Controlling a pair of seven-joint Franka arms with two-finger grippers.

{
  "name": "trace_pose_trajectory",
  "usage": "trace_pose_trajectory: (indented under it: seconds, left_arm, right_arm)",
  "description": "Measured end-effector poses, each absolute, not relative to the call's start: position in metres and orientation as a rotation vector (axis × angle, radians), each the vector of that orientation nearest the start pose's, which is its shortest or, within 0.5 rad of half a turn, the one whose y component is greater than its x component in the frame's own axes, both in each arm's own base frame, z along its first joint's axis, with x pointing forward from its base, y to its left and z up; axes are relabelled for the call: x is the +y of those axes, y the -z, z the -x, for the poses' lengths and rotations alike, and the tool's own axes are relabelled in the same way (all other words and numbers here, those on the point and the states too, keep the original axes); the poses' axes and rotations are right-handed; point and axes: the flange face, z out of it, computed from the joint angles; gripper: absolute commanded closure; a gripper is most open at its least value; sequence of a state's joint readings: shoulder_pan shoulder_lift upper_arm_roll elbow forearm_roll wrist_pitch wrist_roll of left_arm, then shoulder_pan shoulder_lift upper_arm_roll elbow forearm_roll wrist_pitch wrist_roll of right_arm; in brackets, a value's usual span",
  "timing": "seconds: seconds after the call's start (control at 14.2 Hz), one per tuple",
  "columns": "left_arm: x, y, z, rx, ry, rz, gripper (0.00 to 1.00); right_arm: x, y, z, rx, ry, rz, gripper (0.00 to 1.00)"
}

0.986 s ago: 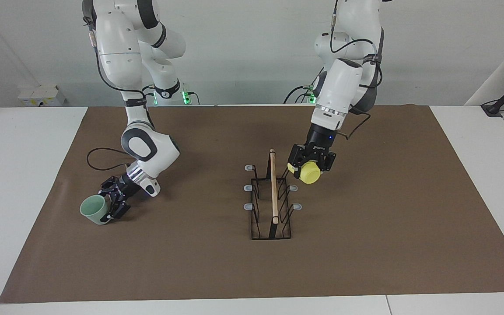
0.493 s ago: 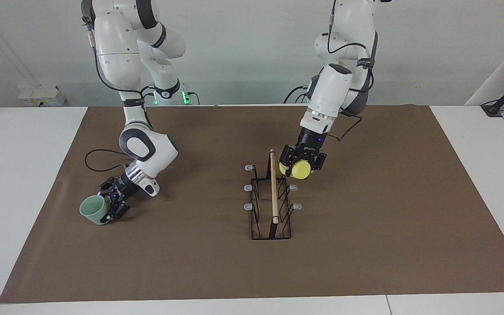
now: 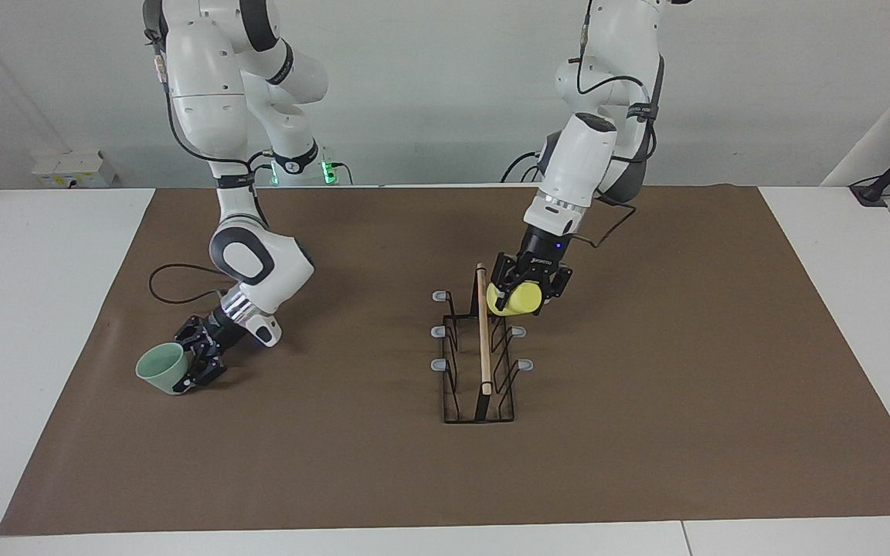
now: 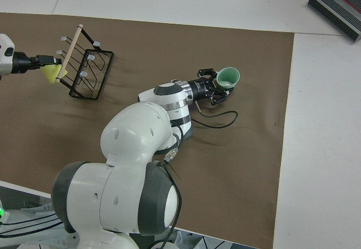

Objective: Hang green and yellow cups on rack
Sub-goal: 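Hang the yellow cup on a rack peg with the left gripper, then withdraw the left gripper while the right gripper lifts the green cup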

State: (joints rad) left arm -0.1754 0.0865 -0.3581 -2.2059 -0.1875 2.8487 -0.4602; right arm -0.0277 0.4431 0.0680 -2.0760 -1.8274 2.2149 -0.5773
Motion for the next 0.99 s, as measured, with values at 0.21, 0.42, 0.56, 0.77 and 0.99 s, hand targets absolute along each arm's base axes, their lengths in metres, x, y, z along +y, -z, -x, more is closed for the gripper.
trace_pose_trajectory:
  seconds: [0.21, 0.42, 0.56, 0.77, 0.99]
  left_arm:
    - [-0.291, -0.432, -0.519, -0.132, 0.547, 3.438, 0.0]
    - [-0.275, -0.454, -0.535, -0.02, 0.424, 3.415, 0.0]
    - [-0.248, -0.456, -0.547, 0.059, 0.359, 3.387, 0.0]
    - [-0.192, -0.458, -0.563, 0.144, 0.283, 3.344, 0.0]
    - [-0.132, -0.467, -0.571, 0.231, 0.252, 3.292, 0.0]
  right_arm:
    - [-0.005, -0.226, -0.593, 1.735, 0.536, -1.048, 0.78]
    - [0.004, -0.261, -0.6, 1.792, 0.459, -1.16, 0.73]
    - [-0.002, -0.295, -0.603, 1.841, 0.359, -1.217, 0.7]
    - [0.001, -0.336, -0.603, 1.828, 0.266, -1.29, 0.69]
    - [0.015, -0.367, -0.599, 1.815, 0.185, -1.446, 0.71]
